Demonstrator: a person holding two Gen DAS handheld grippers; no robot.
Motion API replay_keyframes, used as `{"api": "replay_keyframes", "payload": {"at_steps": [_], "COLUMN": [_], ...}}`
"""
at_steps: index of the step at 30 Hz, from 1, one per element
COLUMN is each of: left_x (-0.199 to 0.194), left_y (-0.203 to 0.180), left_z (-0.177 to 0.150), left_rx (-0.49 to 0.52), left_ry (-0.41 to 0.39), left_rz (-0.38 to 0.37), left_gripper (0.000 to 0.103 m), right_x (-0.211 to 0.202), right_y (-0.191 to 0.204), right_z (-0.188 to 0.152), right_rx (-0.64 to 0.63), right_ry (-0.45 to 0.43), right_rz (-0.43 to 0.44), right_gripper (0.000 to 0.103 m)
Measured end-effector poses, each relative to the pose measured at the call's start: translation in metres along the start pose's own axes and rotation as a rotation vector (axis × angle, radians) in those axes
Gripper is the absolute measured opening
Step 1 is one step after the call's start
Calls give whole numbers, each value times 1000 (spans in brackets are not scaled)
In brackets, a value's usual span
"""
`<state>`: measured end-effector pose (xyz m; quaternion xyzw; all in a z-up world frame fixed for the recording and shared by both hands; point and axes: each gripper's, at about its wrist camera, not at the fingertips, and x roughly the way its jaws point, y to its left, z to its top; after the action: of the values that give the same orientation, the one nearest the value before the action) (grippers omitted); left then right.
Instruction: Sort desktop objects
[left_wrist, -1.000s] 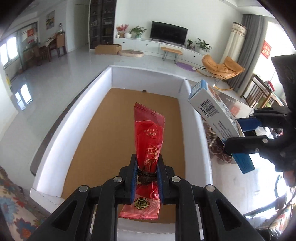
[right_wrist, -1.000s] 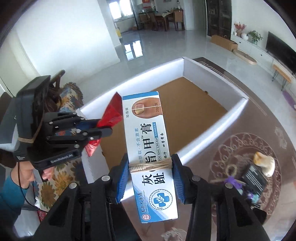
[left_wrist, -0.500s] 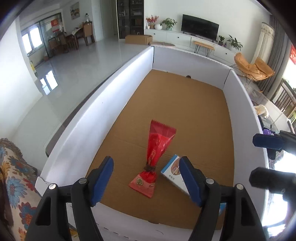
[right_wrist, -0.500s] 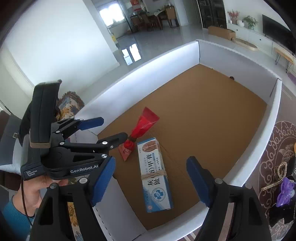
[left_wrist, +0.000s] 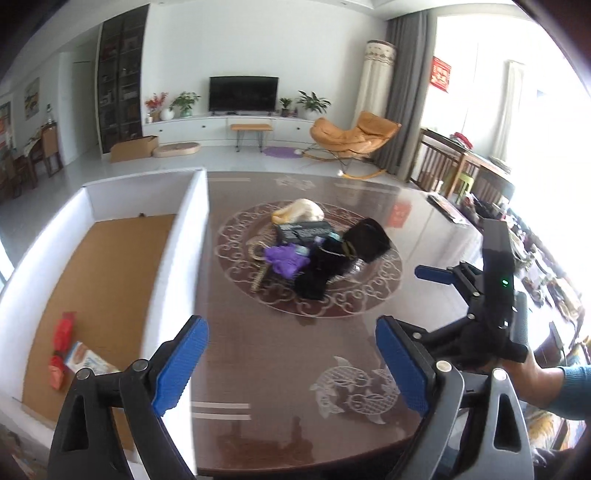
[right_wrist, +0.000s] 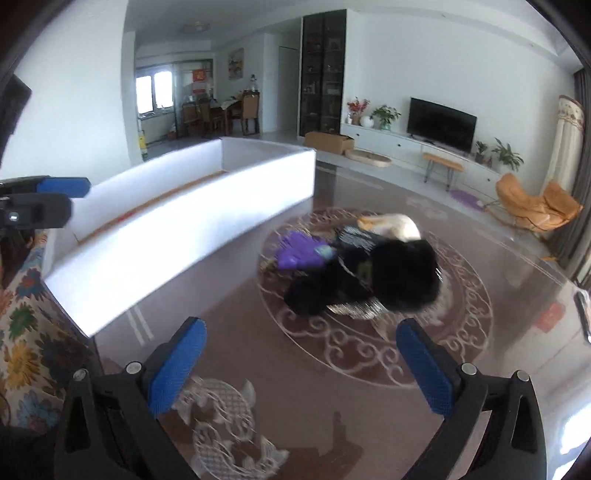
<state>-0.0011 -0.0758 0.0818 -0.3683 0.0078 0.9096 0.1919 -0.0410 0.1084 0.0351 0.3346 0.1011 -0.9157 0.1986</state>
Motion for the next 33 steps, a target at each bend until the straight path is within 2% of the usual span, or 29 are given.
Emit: {"api": "replay_keyframes", "payload": {"at_steps": [2, 5, 9, 13, 17, 20, 33], "left_x": [32, 80, 125, 159, 171, 180, 171], "left_y": [-18, -28, -21, -15, -15, -23, -23], "left_z": [-6, -22, -32, -30, -23, -20, -25], "left_rx": [20, 27, 1, 10, 25, 75, 77], "left_ry": [46, 116, 171, 197, 184, 223, 214], "left_rz": [-1, 43, 68, 107, 108, 111, 98], "left_gripper": [93, 93, 93, 93, 93, 103, 103], "right_x": [13, 23, 26, 34, 40, 43, 45], "right_y": [-33, -75, -96, -104, -102, -101, -100], "right_z": [-19, -42, -60, -62, -64, -66, -66], "right_rx": [63, 178, 229, 263, 257, 265, 267], "right_ry": [83, 146, 190, 243, 252, 253, 254], "right_rz": [-61, -104, -157, -150, -175, -186, -191], "right_gripper": [103, 103, 103, 103, 103, 103, 103]}}
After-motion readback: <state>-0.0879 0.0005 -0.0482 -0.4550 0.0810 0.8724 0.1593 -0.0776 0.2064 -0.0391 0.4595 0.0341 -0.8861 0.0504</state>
